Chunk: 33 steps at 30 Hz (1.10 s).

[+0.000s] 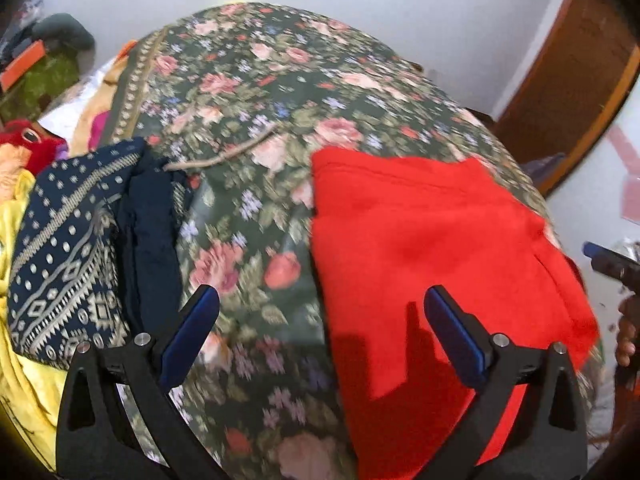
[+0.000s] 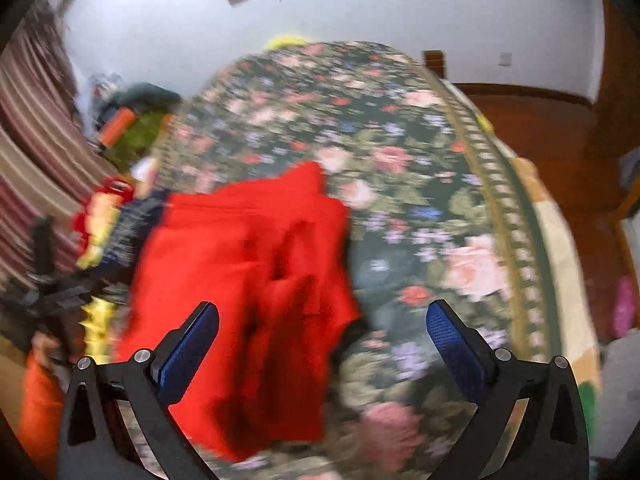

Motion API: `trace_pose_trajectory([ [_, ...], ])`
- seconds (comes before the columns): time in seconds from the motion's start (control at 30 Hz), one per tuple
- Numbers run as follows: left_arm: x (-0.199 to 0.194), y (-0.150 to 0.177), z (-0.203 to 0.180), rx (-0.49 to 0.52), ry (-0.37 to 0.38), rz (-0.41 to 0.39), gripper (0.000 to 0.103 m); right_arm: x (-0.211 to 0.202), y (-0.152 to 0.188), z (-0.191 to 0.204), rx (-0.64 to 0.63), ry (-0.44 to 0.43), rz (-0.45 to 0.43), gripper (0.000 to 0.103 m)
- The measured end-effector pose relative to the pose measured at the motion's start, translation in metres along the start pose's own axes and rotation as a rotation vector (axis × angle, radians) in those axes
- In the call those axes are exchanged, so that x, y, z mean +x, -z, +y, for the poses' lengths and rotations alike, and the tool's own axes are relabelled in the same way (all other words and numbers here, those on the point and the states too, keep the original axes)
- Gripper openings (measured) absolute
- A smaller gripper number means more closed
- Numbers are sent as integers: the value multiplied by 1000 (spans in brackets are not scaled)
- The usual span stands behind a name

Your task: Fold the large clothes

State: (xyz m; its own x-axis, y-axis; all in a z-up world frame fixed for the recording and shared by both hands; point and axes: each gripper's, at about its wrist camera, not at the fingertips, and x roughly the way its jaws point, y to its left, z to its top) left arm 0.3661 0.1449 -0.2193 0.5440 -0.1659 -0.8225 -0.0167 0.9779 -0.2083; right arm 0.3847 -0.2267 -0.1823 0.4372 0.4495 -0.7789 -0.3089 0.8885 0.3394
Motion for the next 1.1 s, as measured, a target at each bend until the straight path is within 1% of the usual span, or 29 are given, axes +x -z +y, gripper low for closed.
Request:
trace_pose_trajectory([
  [0.03, -1, 4, 2, -9, 29, 18, 103, 0, 2, 5, 6, -44, 6, 103],
  [0.07, -1, 9, 4, -26, 59, 36, 103, 1, 3, 8, 10, -66, 12, 103],
  [0.1, 1, 12, 6, -47, 85, 53, 103, 7, 6, 13, 17, -100, 35, 103],
  [0.17, 9, 20, 11, -108, 149, 103, 103, 16, 12, 17, 19, -121, 70, 103],
  [0.27, 24, 31, 17, -170, 235, 157, 103, 41, 22, 17, 34, -117, 133, 103],
  [0.33, 37, 35, 17, -185, 269, 182, 103, 62, 26, 11, 77, -127, 176, 103],
  [0.4, 47, 33, 16, -205, 312, 199, 103, 75, 25, 6, 115, -157, 205, 103],
  [0.43, 51, 31, 16, -208, 318, 199, 103, 83, 22, 2, 140, -172, 219, 103],
  [0.5, 57, 22, 11, -190, 305, 185, 103, 94, 15, 0, 154, -206, 218, 103],
  [0.53, 61, 18, 8, -178, 298, 182, 103, 98, 11, 1, 151, -214, 216, 100],
  [0.57, 64, 13, 5, -161, 294, 178, 103, 102, 6, 5, 132, -241, 212, 89],
  [0.6, 68, 9, 1, -146, 292, 173, 103, 106, 4, 7, 116, -259, 220, 84],
  [0.63, 71, 5, -3, -135, 285, 166, 103, 112, 2, 10, 103, -247, 229, 79],
  [0.67, 73, 4, -6, -127, 284, 160, 102, 114, 1, 12, 92, -240, 219, 75],
  [0.7, 73, 2, -10, -116, 281, 147, 93, 115, 1, 14, 84, -239, 212, 72],
  [0.73, 73, -1, -14, -105, 287, 137, 83, 114, 0, 15, 73, -236, 209, 62],
  [0.77, 71, -4, -17, -100, 281, 130, 82, 113, 0, 16, 65, -234, 204, 54],
  [0.8, 70, -4, -19, -97, 274, 125, 76, 110, 0, 17, 64, -239, 194, 49],
  [0.83, 68, -4, -21, -89, 264, 115, 66, 108, -1, 19, 64, -249, 188, 42],
  [0.87, 64, -4, -21, -87, 257, 107, 61, 102, -2, 21, 62, -254, 177, 39],
  [0.9, 59, -4, -20, -93, 264, 94, 51, 98, -2, 24, 53, -251, 169, 37],
  [0.93, 51, -4, -19, -104, 283, 76, 45, 91, -3, 31, 31, -241, 155, 35],
  [1.03, 27, -5, -19, -117, 319, 30, 38, 70, -8, 52, -21, -225, 119, 33],
  [1.1, 3, -6, -21, -76, 294, -16, 37, 56, -11, 67, -43, -231, 95, 32],
])
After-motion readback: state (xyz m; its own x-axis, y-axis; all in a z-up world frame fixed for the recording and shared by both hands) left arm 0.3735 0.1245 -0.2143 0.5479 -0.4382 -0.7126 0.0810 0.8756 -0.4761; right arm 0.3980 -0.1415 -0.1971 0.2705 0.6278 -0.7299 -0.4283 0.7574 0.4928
